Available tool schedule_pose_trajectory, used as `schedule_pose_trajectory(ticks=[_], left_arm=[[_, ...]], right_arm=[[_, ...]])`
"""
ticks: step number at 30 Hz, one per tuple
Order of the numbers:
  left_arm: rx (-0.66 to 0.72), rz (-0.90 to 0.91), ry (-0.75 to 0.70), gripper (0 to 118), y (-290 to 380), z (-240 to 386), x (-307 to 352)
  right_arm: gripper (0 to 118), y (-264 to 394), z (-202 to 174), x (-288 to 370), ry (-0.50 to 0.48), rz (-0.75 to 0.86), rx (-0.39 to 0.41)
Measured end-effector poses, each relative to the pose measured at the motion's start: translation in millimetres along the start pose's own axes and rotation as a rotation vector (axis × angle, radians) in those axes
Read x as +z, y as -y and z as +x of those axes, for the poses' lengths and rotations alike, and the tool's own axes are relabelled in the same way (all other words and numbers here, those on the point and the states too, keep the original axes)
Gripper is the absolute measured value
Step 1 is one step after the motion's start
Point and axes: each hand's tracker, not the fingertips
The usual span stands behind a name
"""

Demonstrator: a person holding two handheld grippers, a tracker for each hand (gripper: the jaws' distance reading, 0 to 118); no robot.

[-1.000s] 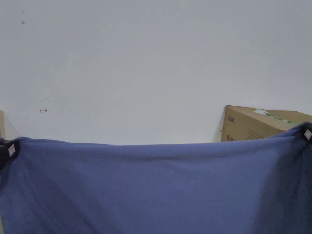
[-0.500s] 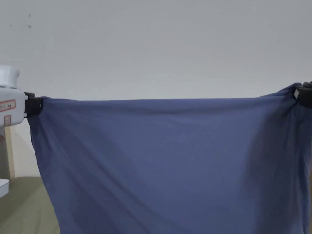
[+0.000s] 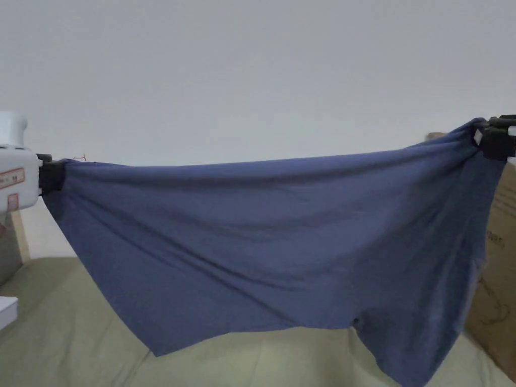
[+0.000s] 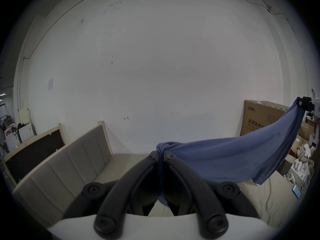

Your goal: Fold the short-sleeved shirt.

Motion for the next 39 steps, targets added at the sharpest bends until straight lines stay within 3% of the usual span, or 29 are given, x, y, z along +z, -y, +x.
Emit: schedule_pose_trajectory(ticks=[3,8,13,24,31,33,35,36,37,39], left_arm=[[0.028,-0.056,0.018,3,43.8,-0.1,2.1],[0.016,-0.166,0.061,3,125.6,1.8,34.2],[0.079,-0.253,0.095,3,213.7,-0.2,103.1],[0.067,-0.468,0.144,3,370.3,12.1,253.8],[0.010,-0.617,0.176,4,434.9,30.7,288.2],[-0.019,-0.626,0.174,4,445.9,30.6,287.2],[-0.028,-0.606,0.175,4,449.9,33.1,290.1],[-0.025,-0.604,0.175,10,447.9,33.4,291.1],[-0.014,-0.605,0.172,26,446.1,27.4,289.4],[0.059,-0.614,0.172,102,433.9,20.4,296.7]], right_arm=[[0,50.1,-5.1,22.4,-0.061,-0.058,-0.044],[0,132.0,-12.8,78.4,-0.149,-0.163,-0.012],[0,200.8,-25.9,168.8,-0.186,-0.264,-0.070],[0,315.0,-59.6,342.6,-0.233,-0.515,-0.049],[0,396.7,-64.1,369.4,-0.225,-0.723,0.066],[0,410.1,-64.8,370.3,-0.214,-0.739,0.077],[0,456.8,-38.6,348.8,-0.209,-0.768,0.040],[1,462.4,-34.3,345.9,-0.198,-0.774,0.020],[6,465.6,-29.9,343.8,-0.167,-0.772,0.001],[51,470.8,-32.3,352.6,-0.085,-0.723,-0.025]])
